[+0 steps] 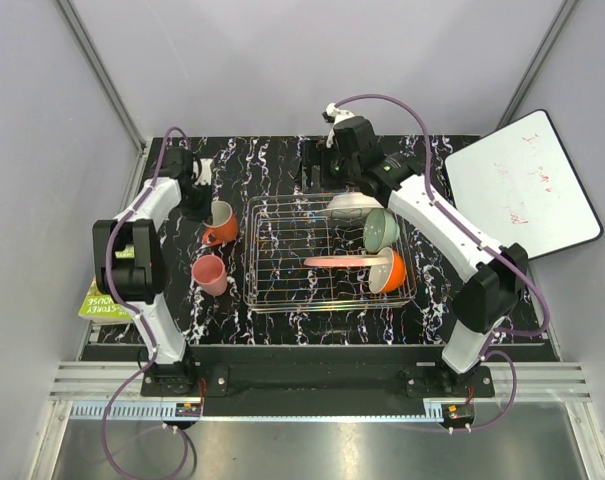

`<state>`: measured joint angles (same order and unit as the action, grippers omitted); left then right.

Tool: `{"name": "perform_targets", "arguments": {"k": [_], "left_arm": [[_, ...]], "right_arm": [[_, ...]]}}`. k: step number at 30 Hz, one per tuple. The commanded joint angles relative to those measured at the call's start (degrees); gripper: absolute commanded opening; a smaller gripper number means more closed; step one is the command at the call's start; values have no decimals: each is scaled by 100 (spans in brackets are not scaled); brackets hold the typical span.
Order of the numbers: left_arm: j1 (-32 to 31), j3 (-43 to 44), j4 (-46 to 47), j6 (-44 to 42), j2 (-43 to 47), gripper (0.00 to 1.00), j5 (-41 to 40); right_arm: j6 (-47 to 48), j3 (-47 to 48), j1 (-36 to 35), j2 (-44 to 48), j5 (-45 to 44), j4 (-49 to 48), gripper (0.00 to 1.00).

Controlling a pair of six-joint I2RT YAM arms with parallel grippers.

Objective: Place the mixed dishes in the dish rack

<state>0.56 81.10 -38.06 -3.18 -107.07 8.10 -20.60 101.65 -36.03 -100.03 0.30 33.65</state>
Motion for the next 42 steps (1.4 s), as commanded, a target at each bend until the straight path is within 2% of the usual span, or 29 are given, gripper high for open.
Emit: {"name": "perform_targets", "arguments": {"k": [1, 2, 4, 5, 7, 8, 11, 13, 14, 16, 17, 18, 19, 20, 22, 23, 25, 29, 37, 42], "left_arm": [[93, 317, -104, 116, 1237, 0, 1297], [137, 449, -244, 159, 1397, 0, 1909], [234, 845, -359, 300, 1801, 0, 2553], [252, 950, -368, 457, 1916, 0, 3078], [278, 1171, -377, 721, 2180, 0, 3547], [296, 1206, -377, 809, 2242, 0, 3967], [296, 1259, -185, 1178, 2409, 0, 4741], [296, 1119, 357, 1617, 2567, 0, 4964], [296, 1023, 570, 1758, 2620, 0, 5104], [296, 698, 1148, 2101, 2734, 0, 5158], [296, 514, 1309, 2189, 2770, 0, 5193], [287, 442, 1449, 2355, 2779, 0, 5245], [296, 390, 1642, 2427, 2779, 0, 5359], [296, 319, 1723, 2506, 2761, 0, 5430], [296, 284, 1916, 2708, 2735, 0, 5535], [296, 240, 1986, 2804, 2726, 0, 5562], [296, 213, 2144, 2884, 2744, 0, 5658], [305, 90, 2312, 3068, 2796, 0, 5905], [296, -191, 3059, 3746, 2726, 0, 6064], [270, -261, 3445, 4053, 2682, 0, 6125]], "right_arm": [[214, -110, -53, 264, 936, -675, 98], [214, -206, -53, 317, 1120, -945, 100], [144, -451, -27, 562, 1795, -1411, 100], [66, -853, 8, 676, 2155, -2136, 100], [-530, -1338, 166, 1062, 3035, -3052, 100], [-768, -1897, 210, 1195, 3212, -4171, 100], [-1743, -2761, 377, 1495, 3573, -5880, 100], [-2420, -2887, 474, 1381, 3819, -6281, 100], [-2675, -2983, 526, 1311, 3925, -6796, 100], [-3754, -3176, 632, 1100, 4075, -7684, 100], [-4150, -3316, 659, 986, 4075, -8620, 100], [-4885, -3335, 676, 742, 4127, -9056, 100], [-5231, -3283, 685, 591, 4145, -9817, 100], [-5844, -3239, 685, 451, 4163, -10094, 100], [-6384, -3152, 685, 29, 4093, -10865, 100], [-6787, -3134, 685, -95, 4075, -11062, 100], [-6905, -3107, 676, -280, 4057, -11126, 100], [-6283, -3256, 659, -105, 4110, -10564, 100], [-6132, -3073, 562, -245, 4207, -10415, 100], [-5684, -2879, 466, -342, 4242, -10045, 100]]}}
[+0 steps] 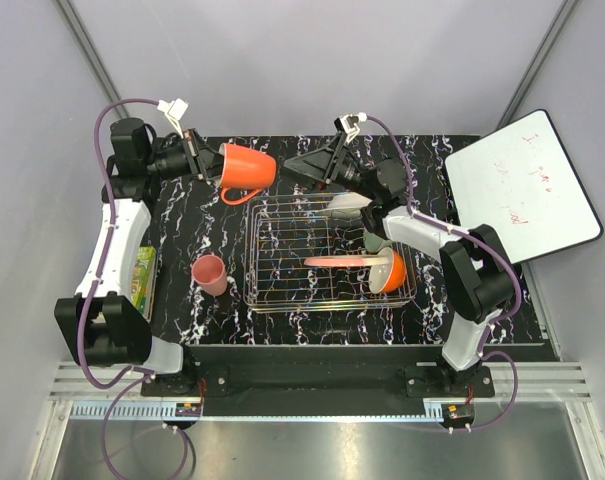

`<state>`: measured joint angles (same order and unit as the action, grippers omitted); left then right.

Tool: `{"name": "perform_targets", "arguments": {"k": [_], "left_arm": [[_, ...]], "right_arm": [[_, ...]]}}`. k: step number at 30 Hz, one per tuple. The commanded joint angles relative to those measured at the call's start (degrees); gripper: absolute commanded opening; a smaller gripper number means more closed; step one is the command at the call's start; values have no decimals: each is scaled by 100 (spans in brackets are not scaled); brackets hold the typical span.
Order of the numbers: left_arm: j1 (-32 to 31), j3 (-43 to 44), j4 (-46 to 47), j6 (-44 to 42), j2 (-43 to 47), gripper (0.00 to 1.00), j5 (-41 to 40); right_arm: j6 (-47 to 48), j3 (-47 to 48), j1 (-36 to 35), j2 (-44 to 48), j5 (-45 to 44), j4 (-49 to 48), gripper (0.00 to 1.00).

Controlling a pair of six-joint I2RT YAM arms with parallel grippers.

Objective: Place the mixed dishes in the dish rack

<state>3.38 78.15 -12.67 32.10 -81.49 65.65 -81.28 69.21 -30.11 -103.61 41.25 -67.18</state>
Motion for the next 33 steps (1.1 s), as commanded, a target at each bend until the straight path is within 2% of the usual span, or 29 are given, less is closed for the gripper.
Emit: {"name": "perform_targets", "arguments": {"k": [1, 21, 29, 33], "left_arm": [[-21, -1, 958, 578, 125, 0, 396], [-496, 121, 1240, 921, -77, 0, 449], [-487, 411, 951, 737, 2, 0, 528], [-478, 464, 766, 596, 11, 0, 633]], "right_arm": [[437, 409, -179, 8, 146, 116, 100], [639, 831, -435, -449, 392, 459, 100], [1421, 664, -347, -230, 462, 1162, 100], [1483, 655, -250, -203, 515, 1286, 100]]}}
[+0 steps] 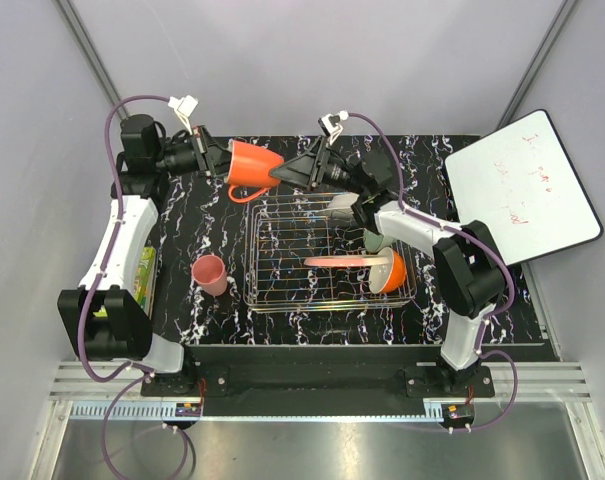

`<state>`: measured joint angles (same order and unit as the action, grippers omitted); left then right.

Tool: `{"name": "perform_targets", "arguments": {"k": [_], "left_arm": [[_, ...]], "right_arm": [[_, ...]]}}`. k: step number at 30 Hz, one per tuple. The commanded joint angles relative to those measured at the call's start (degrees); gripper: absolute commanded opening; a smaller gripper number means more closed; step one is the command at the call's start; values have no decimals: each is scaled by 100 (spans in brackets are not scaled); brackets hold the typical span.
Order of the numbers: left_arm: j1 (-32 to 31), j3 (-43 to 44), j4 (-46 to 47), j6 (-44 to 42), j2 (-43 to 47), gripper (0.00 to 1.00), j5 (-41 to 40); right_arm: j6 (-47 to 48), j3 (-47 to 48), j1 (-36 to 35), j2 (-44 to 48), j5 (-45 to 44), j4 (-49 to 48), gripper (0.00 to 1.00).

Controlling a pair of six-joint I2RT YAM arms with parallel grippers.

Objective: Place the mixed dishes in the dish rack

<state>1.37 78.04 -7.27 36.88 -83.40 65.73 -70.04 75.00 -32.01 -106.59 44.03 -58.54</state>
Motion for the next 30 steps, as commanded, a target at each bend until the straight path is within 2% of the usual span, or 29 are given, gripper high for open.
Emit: {"name": "perform_targets", "arguments": {"k": [1, 9, 14, 23, 24, 25, 27, 28, 30], "left_arm": [[-277, 467, 200, 83, 210, 0, 651], [-233, 317, -38, -146, 245, 0, 634], [-365, 238, 58, -164, 78, 0, 484], [-620, 361, 120, -146, -344, 0, 352], [-620, 370, 129, -155, -370, 0, 335], [-620, 370, 138, -164, -388, 0, 326], [-611, 361, 129, -173, -397, 0, 300], [-576, 361, 138, -173, -397, 0, 282], [-532, 361, 147, -199, -397, 0, 221]], "right_arm": [[351, 67, -34, 103, 255, 423, 100], [123, -232, 169, 209, 167, 63, 100], [-518, 57, 134, -143, 211, -613, 100], [-651, 551, -200, -337, 378, -693, 99], [-738, 524, -200, -345, 378, -746, 96], [-791, 524, -200, -354, 413, -790, 83], [-914, 480, -200, -363, 440, -869, 69], [-924, 437, -200, -346, 466, -878, 57], [-863, 384, -192, -310, 484, -791, 44]]}}
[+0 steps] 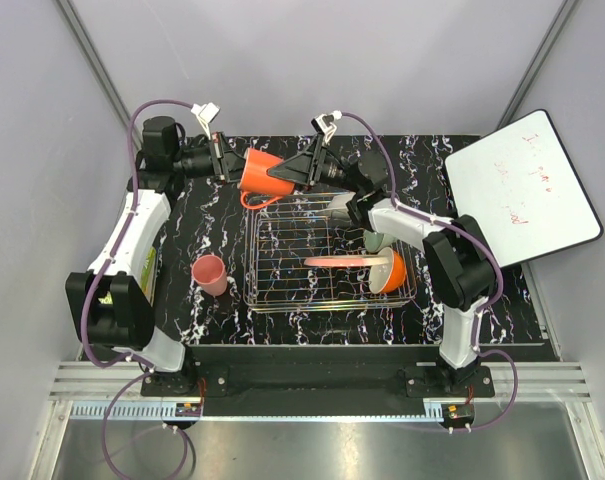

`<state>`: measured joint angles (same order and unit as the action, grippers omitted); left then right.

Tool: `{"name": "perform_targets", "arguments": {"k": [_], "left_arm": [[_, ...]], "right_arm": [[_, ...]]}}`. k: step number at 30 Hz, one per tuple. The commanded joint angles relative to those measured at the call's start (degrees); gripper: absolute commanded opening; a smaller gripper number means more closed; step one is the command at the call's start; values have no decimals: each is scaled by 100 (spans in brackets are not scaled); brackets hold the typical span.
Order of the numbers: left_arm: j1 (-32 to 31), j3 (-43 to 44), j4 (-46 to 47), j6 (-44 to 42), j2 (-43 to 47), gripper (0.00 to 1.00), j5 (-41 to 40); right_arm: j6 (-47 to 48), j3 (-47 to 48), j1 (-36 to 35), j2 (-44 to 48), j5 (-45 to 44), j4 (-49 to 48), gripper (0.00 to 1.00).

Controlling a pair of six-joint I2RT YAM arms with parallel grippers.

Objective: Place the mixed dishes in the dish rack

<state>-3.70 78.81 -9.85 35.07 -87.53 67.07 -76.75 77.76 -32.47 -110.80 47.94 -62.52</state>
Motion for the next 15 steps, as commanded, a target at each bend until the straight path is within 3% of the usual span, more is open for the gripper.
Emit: {"name": "perform_targets", "arguments": {"k": [1, 2, 4, 6, 7, 8, 9, 13, 15], "left_arm": [[36, 293, 405, -18, 8, 0, 78], [71, 302, 431, -18, 7, 0, 26], [185, 293, 413, -53, 16, 0, -71], [247, 346, 177, -410, 16, 2, -307], [308, 363, -50, -535, 8, 28, -404], [344, 364, -131, -632, 7, 47, -536], [362, 364, -236, -877, -27, 55, -615], [738, 294, -790, -1423, -98, 69, -879], [932, 127, -817, -1529, -89, 71, -836]], "right_arm": [[-156, 73, -146, 164, 92, -323, 36], [-121, 64, -128, 199, 101, -183, 14], [19, 90, -102, 261, 145, 63, 0], [194, 117, -67, 357, 206, 467, 0], [309, 169, -49, 419, 224, 1008, 0], [466, 213, -23, 471, 242, 1414, 0], [964, 292, 3, 594, 277, 1879, 0], [2636, 1028, 21, 806, 32, 5108, 0], [3410, 1241, 21, 850, -276, 5897, 0]]}}
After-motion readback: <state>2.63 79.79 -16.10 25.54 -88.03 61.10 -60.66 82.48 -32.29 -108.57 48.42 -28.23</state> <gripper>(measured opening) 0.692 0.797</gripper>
